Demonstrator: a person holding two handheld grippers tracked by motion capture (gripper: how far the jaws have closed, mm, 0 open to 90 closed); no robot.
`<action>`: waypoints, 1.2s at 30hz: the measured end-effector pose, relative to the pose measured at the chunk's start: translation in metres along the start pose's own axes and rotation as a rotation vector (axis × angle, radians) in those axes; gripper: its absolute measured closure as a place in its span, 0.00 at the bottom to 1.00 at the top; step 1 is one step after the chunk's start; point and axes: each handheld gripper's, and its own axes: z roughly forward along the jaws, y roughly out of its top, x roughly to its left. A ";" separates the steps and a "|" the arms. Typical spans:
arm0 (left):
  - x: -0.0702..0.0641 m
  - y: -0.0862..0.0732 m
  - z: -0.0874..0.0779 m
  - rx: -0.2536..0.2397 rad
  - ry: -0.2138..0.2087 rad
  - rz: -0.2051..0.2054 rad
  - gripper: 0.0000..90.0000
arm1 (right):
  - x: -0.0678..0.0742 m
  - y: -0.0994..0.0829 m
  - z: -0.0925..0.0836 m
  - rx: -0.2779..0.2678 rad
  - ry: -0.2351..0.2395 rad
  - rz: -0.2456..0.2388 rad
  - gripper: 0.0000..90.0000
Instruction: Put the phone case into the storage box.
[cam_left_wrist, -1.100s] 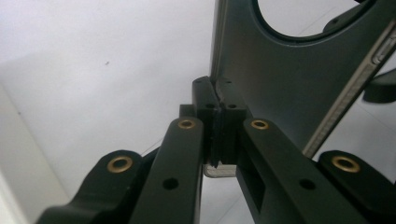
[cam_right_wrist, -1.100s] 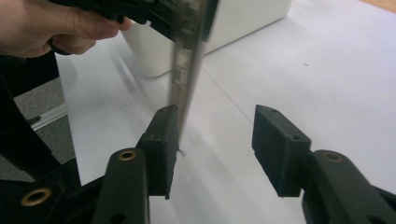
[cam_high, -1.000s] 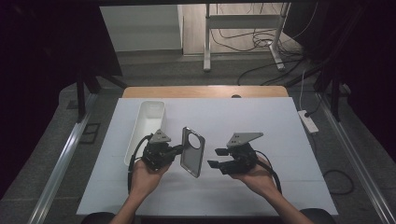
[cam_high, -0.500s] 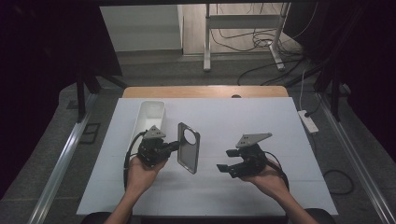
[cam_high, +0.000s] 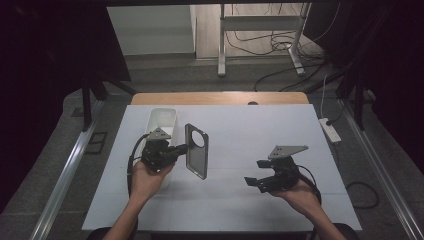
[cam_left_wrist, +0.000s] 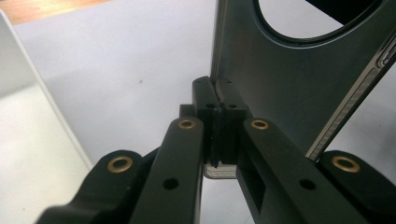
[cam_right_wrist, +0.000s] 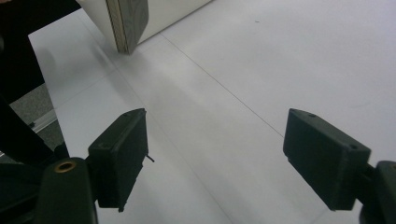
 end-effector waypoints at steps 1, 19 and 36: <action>0.001 0.001 -0.001 -0.002 0.001 -0.001 0.99 | -0.001 -0.002 -0.002 0.001 -0.004 0.004 0.23; 0.024 0.011 -0.017 -0.026 0.032 -0.043 0.99 | -0.013 -0.020 -0.022 -0.006 -0.063 0.033 0.15; 0.037 0.017 -0.031 -0.050 0.065 -0.062 0.99 | -0.021 -0.040 -0.046 -0.024 -0.137 0.062 0.06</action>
